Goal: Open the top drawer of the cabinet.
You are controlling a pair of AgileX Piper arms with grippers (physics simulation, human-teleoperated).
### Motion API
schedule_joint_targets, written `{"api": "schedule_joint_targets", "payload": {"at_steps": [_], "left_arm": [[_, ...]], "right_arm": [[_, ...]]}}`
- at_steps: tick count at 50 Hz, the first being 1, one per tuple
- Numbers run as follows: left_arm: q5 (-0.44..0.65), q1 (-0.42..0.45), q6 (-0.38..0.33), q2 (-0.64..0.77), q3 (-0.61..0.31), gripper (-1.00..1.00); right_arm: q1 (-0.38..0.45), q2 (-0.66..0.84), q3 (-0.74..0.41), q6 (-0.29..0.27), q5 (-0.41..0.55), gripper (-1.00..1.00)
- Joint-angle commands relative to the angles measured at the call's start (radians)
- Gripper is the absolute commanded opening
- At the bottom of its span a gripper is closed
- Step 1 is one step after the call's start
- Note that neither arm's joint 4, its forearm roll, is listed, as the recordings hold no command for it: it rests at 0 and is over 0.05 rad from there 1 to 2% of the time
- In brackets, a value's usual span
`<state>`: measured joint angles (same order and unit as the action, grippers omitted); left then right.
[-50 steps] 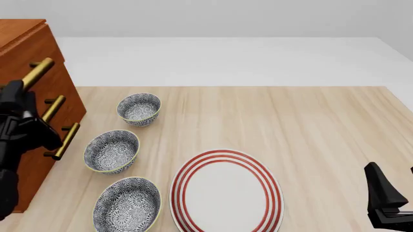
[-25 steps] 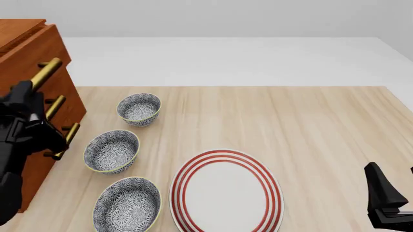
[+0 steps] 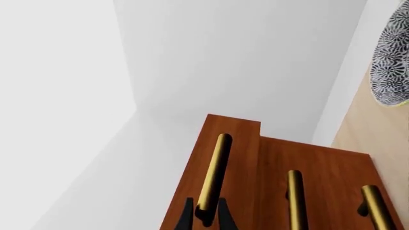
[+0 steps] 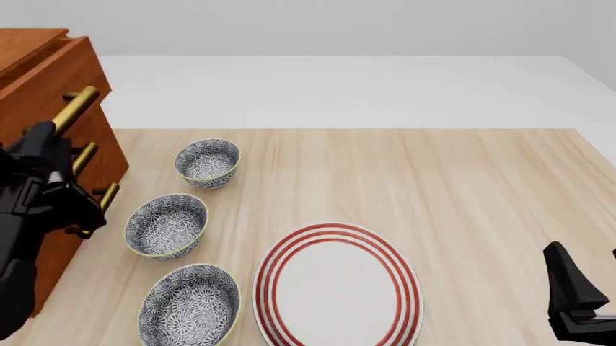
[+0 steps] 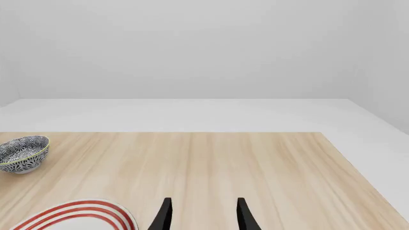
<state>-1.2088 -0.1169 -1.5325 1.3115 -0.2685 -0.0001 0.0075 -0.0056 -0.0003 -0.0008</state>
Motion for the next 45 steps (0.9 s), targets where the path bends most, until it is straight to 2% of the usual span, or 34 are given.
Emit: {"api": "schedule_joint_targets", "payload": {"at_steps": [1,45], "left_arm": [[-0.011,-0.003,-0.010,-0.028,0.032,-1.00],[-0.011,0.044,-0.021,-0.056,0.044,-1.00]], "right_arm": [[0.000,0.000,0.000,0.000,0.000,1.00],[0.000,0.000,0.000,0.000,0.000,1.00]]}}
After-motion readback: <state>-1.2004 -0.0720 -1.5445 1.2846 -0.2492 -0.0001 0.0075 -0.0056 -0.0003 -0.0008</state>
